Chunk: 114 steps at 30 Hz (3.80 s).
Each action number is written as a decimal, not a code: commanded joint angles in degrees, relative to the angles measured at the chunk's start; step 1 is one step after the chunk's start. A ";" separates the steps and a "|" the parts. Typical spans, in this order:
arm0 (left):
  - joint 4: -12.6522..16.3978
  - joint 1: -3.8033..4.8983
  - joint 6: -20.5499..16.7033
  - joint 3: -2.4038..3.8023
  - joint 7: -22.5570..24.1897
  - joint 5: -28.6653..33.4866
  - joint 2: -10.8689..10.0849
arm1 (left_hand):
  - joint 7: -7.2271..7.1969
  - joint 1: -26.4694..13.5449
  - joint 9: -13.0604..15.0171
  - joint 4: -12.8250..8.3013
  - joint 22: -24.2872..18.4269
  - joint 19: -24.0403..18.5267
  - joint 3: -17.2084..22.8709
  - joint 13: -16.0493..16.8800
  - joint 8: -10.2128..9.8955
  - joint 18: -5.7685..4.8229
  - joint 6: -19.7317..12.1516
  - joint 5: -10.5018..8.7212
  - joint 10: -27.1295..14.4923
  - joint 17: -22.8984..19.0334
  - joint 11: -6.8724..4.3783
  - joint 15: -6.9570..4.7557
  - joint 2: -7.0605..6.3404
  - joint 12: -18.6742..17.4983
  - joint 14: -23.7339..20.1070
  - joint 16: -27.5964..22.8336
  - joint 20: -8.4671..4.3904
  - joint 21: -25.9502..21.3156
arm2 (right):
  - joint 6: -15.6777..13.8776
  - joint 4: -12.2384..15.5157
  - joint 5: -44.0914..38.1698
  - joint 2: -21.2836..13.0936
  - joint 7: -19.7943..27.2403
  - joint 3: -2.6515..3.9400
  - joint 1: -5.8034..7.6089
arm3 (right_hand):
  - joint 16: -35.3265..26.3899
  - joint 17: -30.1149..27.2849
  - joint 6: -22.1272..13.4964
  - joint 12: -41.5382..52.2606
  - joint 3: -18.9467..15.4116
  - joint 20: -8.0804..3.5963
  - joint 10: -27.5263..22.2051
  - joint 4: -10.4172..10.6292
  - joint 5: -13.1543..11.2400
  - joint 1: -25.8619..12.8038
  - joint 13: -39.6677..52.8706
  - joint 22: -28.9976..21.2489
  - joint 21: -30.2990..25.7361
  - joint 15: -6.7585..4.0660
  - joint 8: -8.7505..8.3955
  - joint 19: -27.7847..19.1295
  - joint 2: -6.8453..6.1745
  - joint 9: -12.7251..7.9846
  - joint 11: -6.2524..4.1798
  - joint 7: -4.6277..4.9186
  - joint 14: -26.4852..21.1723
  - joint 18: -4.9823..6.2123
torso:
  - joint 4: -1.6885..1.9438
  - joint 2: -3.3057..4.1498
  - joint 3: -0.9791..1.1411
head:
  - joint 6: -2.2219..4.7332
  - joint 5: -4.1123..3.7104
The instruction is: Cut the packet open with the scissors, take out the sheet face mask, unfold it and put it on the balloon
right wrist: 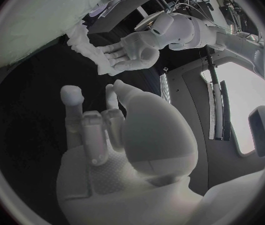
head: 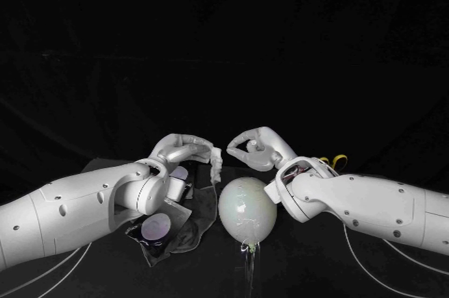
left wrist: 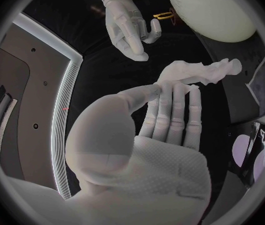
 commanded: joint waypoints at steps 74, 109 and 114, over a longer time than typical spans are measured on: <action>-0.28 0.10 -5.26 0.09 -4.98 -2.17 0.98 | 1.06 -0.11 7.38 1.36 -0.58 1.08 1.81 -12.66 2.75 0.83 -1.07 0.10 1.97 -7.11 0.93 0.37 -1.45 -6.96 -3.85 8.93 -0.64 0.40 | 8.50 -3.57 -11.89 8.69 -16.22 0.07 -0.77 | 0.00 14.19 -1.71 2.56 1.35 0.08 3.20 -0.44 0.00 0.09 10.87 1.59 1.93 0.12 -3.87 1.69 -0.12 -2.27 0.96 1.42 5.66 -1.54 | 0.05 -0.03 -0.01 | -0.25 -0.13; 0.54 0.10 -5.33 0.09 -5.38 -1.62 1.07 | 0.63 0.21 8.62 1.52 1.45 3.75 2.53 -13.62 -0.05 1.24 0.54 0.20 11.80 -11.18 0.08 -0.87 -2.18 -20.29 8.01 -4.65 -2.58 5.27 | 5.01 -6.85 -10.90 10.06 -16.06 0.08 -0.73 | -0.03 14.69 -1.99 2.80 0.67 0.77 3.46 0.57 -0.15 -2.54 11.21 2.01 2.23 0.88 -6.11 1.87 -1.58 -3.38 1.78 2.26 5.95 -1.59 | 0.06 0.03 0.00 | -0.14 -0.13; 0.71 0.10 -5.23 0.09 -5.50 -1.46 1.07 | 0.59 0.29 8.72 1.42 1.50 3.96 2.56 -13.56 -0.24 1.27 0.61 0.21 12.45 -11.22 0.02 -1.00 -2.24 -20.89 9.03 -5.84 -2.76 5.53 | 4.24 -7.14 -10.18 10.14 -15.54 0.09 -0.73 | -0.03 14.63 -2.03 2.85 -0.43 0.90 3.51 1.42 -0.15 -3.91 11.28 2.03 2.13 1.01 -6.56 1.80 -2.40 -3.58 1.91 2.39 5.92 -1.57 | 0.03 0.01 -0.01 | -0.16 -0.02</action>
